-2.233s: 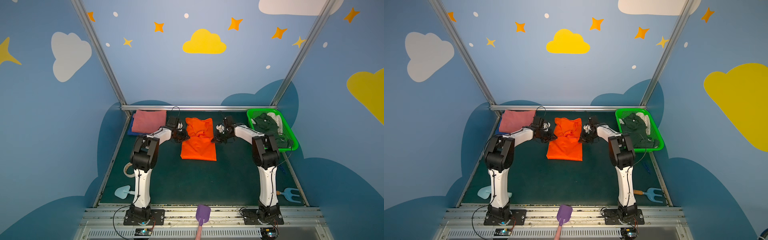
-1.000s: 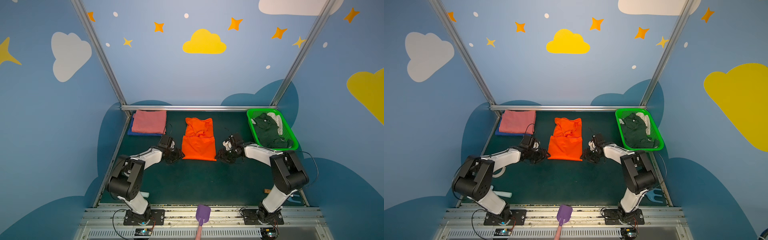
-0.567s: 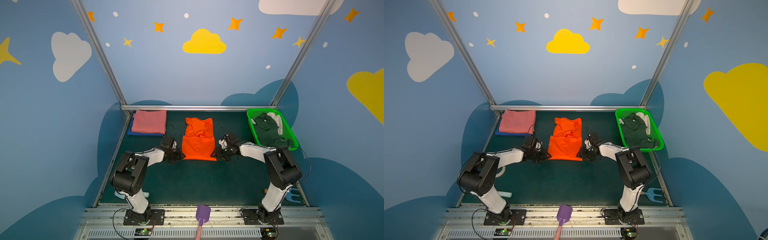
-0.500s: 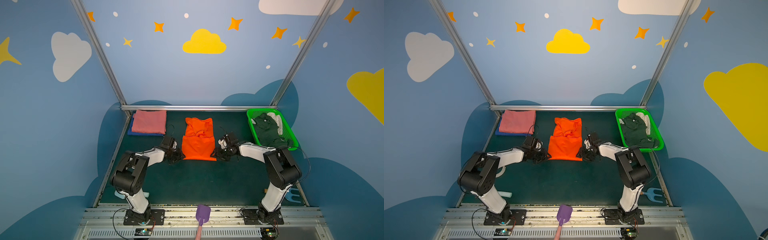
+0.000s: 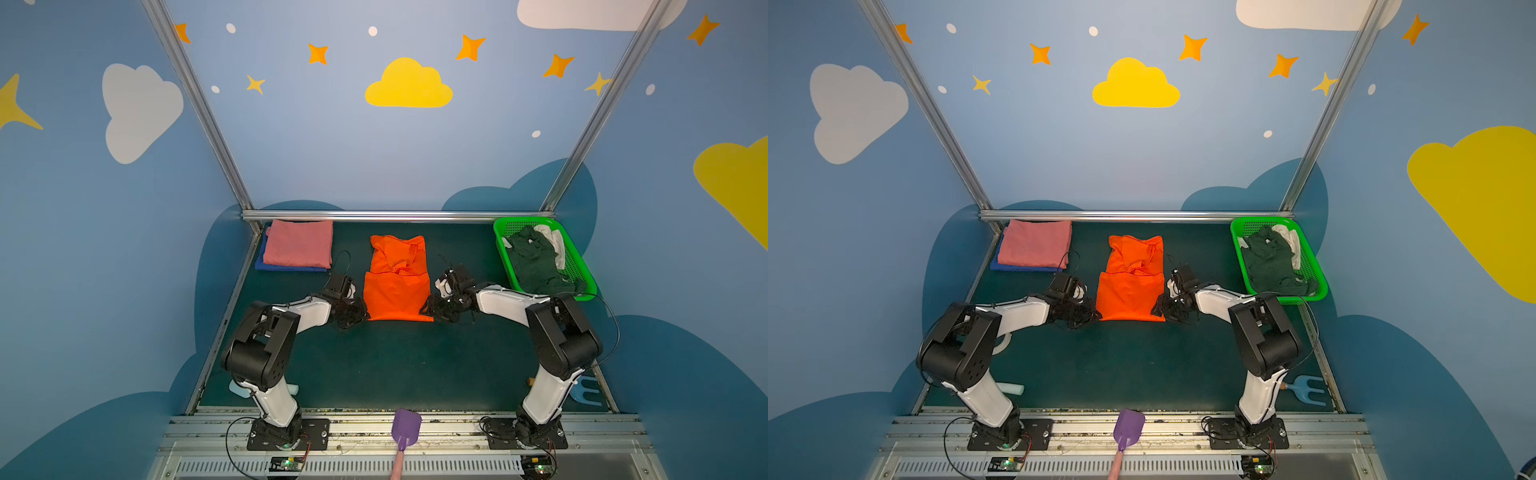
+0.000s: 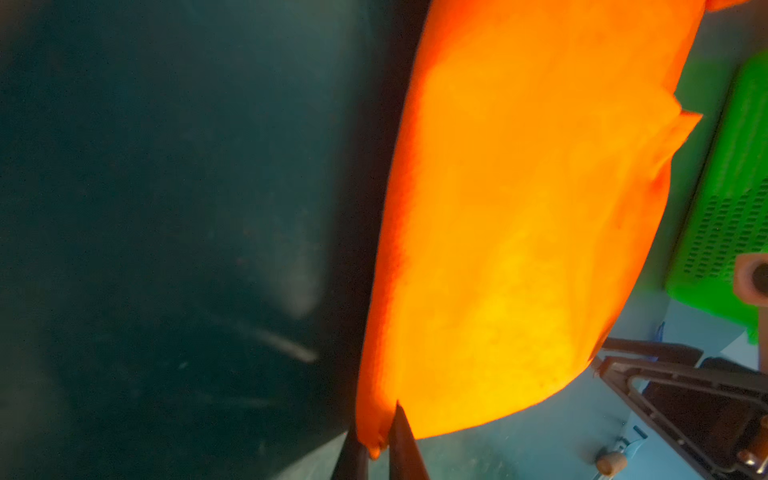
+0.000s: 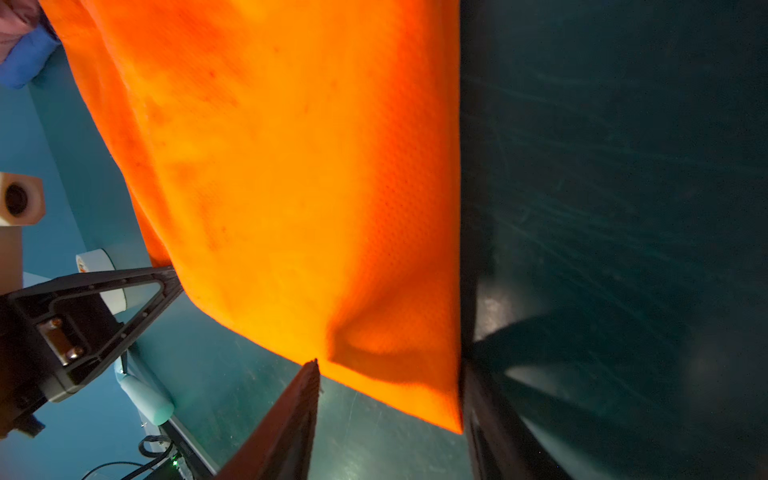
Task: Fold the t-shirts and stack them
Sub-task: 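Pinch the near edge corners of the orange shirt with both grippers, then lift the near edge with both grippers and fold it toward the far end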
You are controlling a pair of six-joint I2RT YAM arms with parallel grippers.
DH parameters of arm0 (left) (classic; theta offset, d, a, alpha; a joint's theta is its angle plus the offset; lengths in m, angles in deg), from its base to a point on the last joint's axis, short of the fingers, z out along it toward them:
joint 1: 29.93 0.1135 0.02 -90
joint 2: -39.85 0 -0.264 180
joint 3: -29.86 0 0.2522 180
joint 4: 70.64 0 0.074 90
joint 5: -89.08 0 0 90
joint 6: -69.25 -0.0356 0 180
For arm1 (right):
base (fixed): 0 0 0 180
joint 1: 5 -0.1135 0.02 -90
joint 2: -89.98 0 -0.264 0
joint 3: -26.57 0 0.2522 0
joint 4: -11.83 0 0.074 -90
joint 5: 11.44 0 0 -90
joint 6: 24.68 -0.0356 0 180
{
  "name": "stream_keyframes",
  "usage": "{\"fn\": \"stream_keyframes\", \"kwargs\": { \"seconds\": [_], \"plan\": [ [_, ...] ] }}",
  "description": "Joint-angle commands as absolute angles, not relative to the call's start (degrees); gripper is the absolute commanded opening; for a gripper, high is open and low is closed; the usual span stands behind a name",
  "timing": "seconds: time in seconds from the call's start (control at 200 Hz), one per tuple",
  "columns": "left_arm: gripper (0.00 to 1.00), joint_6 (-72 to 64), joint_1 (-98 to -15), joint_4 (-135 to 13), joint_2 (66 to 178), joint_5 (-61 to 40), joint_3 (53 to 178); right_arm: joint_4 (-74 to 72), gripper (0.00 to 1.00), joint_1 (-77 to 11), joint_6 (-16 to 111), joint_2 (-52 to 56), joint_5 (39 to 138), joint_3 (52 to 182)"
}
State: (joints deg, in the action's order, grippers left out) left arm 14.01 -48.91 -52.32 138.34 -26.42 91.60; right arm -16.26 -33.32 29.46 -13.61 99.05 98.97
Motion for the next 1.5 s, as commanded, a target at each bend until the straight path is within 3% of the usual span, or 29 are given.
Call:
{"fn": "stream_keyframes", "kwargs": {
  "seconds": [0.0, 0.446, 0.796, 1.201, 1.497],
  "plan": [
    [0.10, 13.7, -49.3, -50.5, 139.3, -26.0, 92.7, -21.8, 0.56, -33.7, 28.9, -14.5, 95.3, 95.9],
    [0.05, 13.2, -49.6, -48.5, 138.9, -24.7, 93.3, -21.6, 0.33, -33.3, 27.8, -13.8, 93.4, 92.3],
    [0.05, 13.4, -49.9, -48.1, 137.8, -24.9, 93.2, -20.4, 0.00, -33.4, 27.5, -11.7, 95.3, 91.6],
    [0.05, 14.9, -52.0, -44.2, 128.0, -22.8, 89.1, -19.7, 0.00, -35.5, 26.2, -1.1, 97.0, 87.3],
    [0.05, 20.2, -59.5, -41.2, 117.4, -17.2, 81.6, -20.6, 0.00, -40.6, 22.9, 9.7, 94.8, 79.3]
  ]
}}
